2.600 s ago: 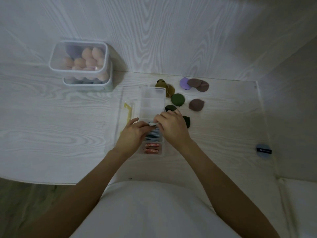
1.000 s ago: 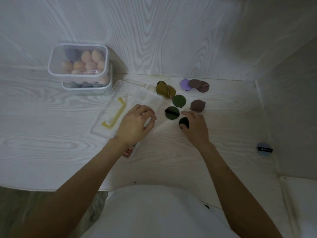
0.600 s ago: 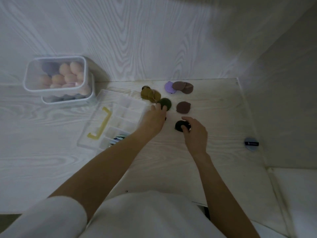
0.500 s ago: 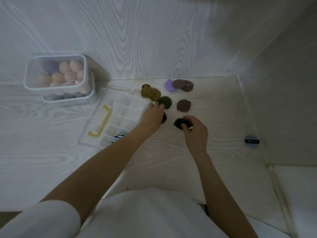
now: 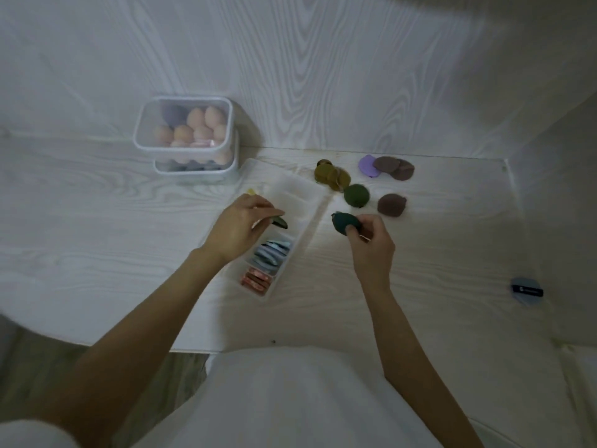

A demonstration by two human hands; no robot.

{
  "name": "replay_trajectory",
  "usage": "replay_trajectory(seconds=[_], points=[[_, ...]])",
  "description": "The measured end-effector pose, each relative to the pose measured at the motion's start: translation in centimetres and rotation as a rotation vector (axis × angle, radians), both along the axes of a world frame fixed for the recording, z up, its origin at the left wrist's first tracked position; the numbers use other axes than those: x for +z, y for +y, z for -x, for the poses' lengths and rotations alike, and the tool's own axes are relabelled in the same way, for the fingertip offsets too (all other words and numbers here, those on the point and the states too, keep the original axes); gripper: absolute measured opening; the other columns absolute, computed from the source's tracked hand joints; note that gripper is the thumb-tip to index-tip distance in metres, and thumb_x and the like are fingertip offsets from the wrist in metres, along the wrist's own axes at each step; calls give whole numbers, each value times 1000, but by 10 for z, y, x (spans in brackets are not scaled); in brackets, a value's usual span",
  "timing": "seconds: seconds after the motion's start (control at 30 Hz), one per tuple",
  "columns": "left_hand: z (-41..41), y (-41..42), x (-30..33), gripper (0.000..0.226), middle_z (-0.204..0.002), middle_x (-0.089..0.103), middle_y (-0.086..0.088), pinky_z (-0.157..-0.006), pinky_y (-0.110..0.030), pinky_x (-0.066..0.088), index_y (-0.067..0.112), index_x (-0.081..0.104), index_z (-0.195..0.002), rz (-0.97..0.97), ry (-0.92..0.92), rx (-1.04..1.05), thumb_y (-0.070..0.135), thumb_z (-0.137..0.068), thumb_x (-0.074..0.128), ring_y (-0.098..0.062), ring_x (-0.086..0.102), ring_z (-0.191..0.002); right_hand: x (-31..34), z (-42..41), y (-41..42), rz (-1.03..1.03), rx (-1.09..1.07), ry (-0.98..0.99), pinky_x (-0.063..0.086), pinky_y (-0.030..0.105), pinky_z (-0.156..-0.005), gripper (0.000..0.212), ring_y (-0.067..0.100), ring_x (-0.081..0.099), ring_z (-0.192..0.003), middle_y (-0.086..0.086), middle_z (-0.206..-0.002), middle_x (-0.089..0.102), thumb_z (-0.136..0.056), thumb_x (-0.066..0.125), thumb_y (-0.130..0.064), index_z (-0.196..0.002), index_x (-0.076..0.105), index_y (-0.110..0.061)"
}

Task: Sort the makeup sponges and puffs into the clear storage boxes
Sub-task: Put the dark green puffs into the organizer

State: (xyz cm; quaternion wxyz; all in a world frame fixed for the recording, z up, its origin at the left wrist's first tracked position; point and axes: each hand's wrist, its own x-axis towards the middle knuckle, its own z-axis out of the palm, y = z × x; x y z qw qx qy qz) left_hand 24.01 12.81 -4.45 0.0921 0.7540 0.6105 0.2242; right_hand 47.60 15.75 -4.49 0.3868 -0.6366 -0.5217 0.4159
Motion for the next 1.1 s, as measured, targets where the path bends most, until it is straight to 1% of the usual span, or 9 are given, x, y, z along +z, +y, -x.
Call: replay_trajectory(seconds=[0.1,0.2,0.27,0.4,0.5,0.67,0.8,0.97,1.1], points=[[-2,6,-4,25,-98,67,-9,-71,-34,50,14,70,-107,102,146,-164,7,-83,66,-29,63,-84,1,8,-2,-64,61,-63,45,27,-72,13,14,56,-85,-4,-87,62,-81,67,-11,-93,63,-15],[-2,8,-8,31,-103,66,-9,-79,-38,46,13,67,-112,168,225,-227,7,-82,66,-30,63,-88,5,16,-1,-130,99,-38,45,23,-65,12,12,57,-75,-5,-82,64,-79,70,-10,-89,66,-15],[0,6,-12,34,-106,64,-11,-83,-39,46,11,66,-113,158,247,-249,5,-80,67,-30,63,-91,5,22,0,-178,124,-28,48,21,-65,13,12,59,-73,1,-85,66,-78,70,-8,-90,67,-11],[0,-4,-18,38,-97,61,-13,-73,-39,48,15,69,-109,92,218,-204,4,-73,74,-32,59,-83,-2,37,0,-245,181,-86,49,23,-65,15,14,60,-75,7,-88,67,-79,68,-6,-94,68,-8],[-2,-6,-21,35,-93,63,-9,-78,-39,46,18,70,-105,65,182,-130,4,-74,73,-30,61,-81,-5,48,1,-233,192,-136,49,27,-66,17,15,60,-77,4,-86,66,-80,68,-12,-97,65,-11],[3,-7,-23,19,-93,69,-2,-80,-34,43,15,68,-95,43,96,-108,10,-81,57,-24,64,-78,-5,61,0,-300,270,-287,34,17,-59,14,11,50,-76,-4,-81,63,-78,69,-19,-89,62,-15],[4,-6,-23,24,-94,69,-3,-79,-32,41,13,68,-94,45,82,-149,0,-74,71,-23,64,-79,-5,68,-3,-374,303,-340,32,20,-58,12,11,47,-74,-3,-77,63,-76,69,-15,-87,63,-16],[6,-4,-26,27,-97,69,-1,-83,-33,41,17,69,-97,46,61,-133,1,-74,71,-22,63,-81,-8,70,-8,-364,256,-299,33,18,-58,10,12,47,-75,-4,-78,62,-77,67,-15,-85,61,-15],[8,-4,-28,19,-95,67,1,-87,-31,36,20,69,-95,38,47,-123,11,-80,61,-15,58,-83,-18,76,-5,-376,312,-466,41,30,-59,11,20,48,-74,0,-73,62,-73,71,-13,-79,62,-13]])
